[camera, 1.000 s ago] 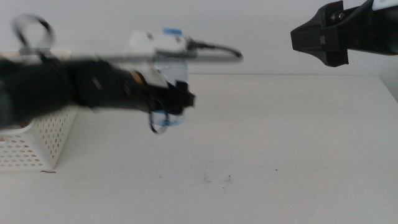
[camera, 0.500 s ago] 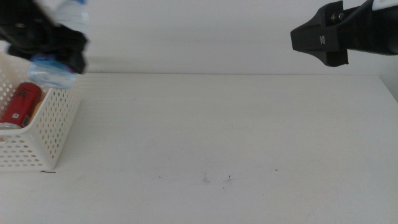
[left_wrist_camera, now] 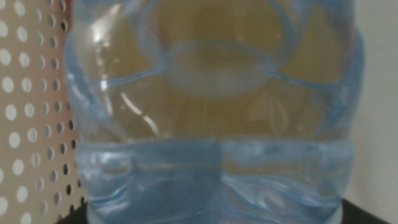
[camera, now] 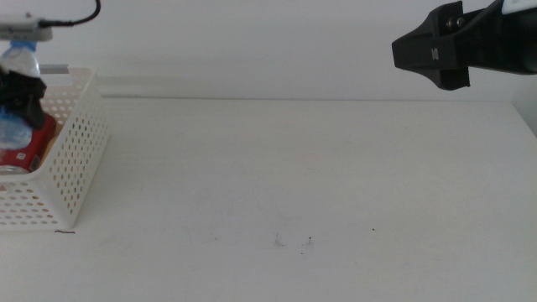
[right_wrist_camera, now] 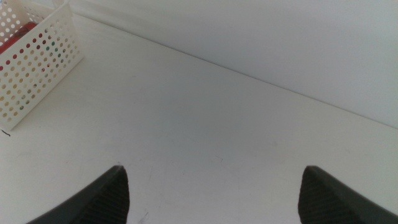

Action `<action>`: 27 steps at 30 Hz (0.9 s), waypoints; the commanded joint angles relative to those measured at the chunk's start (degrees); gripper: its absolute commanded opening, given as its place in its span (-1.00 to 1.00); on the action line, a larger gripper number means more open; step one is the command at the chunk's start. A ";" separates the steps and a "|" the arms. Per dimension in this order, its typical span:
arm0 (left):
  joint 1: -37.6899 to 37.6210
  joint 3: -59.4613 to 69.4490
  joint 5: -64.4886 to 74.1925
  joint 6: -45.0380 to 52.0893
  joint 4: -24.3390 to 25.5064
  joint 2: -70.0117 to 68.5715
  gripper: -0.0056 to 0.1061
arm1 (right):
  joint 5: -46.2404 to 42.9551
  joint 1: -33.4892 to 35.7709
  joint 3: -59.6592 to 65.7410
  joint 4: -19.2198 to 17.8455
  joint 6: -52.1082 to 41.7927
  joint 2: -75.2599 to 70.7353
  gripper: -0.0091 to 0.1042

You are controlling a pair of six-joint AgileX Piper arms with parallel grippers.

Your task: Use arms to grab the bottles and put them into the dustbin to the left of the table.

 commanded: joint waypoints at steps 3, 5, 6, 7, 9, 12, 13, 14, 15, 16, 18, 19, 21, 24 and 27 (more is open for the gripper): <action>2.27 -0.95 -2.86 0.86 -1.99 2.41 -0.92 | -0.60 -0.03 -0.39 -0.58 -0.21 -0.19 0.68; 2.74 -0.95 -3.20 0.86 -2.53 3.73 -0.90 | -0.60 -0.03 -0.39 -0.58 -0.21 -0.19 0.68; 2.74 -0.95 -3.20 1.02 -2.53 4.15 -0.87 | -0.60 -0.03 -0.39 -0.58 -0.21 -0.19 0.68; 2.74 -0.95 -3.20 1.31 -2.27 4.75 -0.83 | -0.60 -0.03 -0.39 -0.58 -0.21 -0.19 0.68; 2.74 -0.95 -3.09 2.13 -2.27 5.33 -0.70 | -0.60 -0.03 -0.39 -0.58 -0.21 -0.19 0.68; 2.74 -0.95 -3.65 2.44 -2.27 5.44 -0.28 | -0.60 -0.03 -0.39 -0.58 -0.21 -0.19 0.68; 2.74 -0.95 -3.92 2.44 -2.27 5.32 -0.09 | -0.60 -0.03 -0.39 -0.58 -0.21 -0.19 0.68; 2.74 -0.95 -4.35 2.31 -2.27 5.32 0.10 | -0.60 -0.03 -0.39 -0.58 -0.21 -0.19 0.68; 2.74 -0.95 -4.76 2.31 -2.14 5.32 0.27 | -0.60 -0.03 -0.39 -0.58 -0.21 -0.19 0.68; 2.74 -0.95 -4.90 2.31 -2.14 5.32 0.49 | -0.60 -0.03 -0.39 -0.58 -0.21 -0.19 0.68; 2.74 -0.95 -4.78 2.31 -1.87 5.32 0.79 | -0.60 -0.03 -0.39 -0.58 -0.21 -0.19 0.68; 2.63 -0.95 -4.35 2.31 -2.09 5.32 0.78 | -0.60 -0.03 -0.39 -0.58 -0.21 -0.19 0.68; 2.63 -0.95 -3.17 2.31 -2.54 4.83 0.78 | -0.60 -0.03 -0.39 -0.58 -0.21 -0.19 0.68; 2.51 -0.95 -0.96 1.83 -3.71 2.92 0.78 | -0.60 -0.03 -0.39 -0.58 -0.21 -0.19 0.68; 0.93 -0.84 -0.09 -0.52 -3.79 -0.93 0.77 | -0.60 -0.03 -0.39 -0.58 -0.21 -0.19 0.68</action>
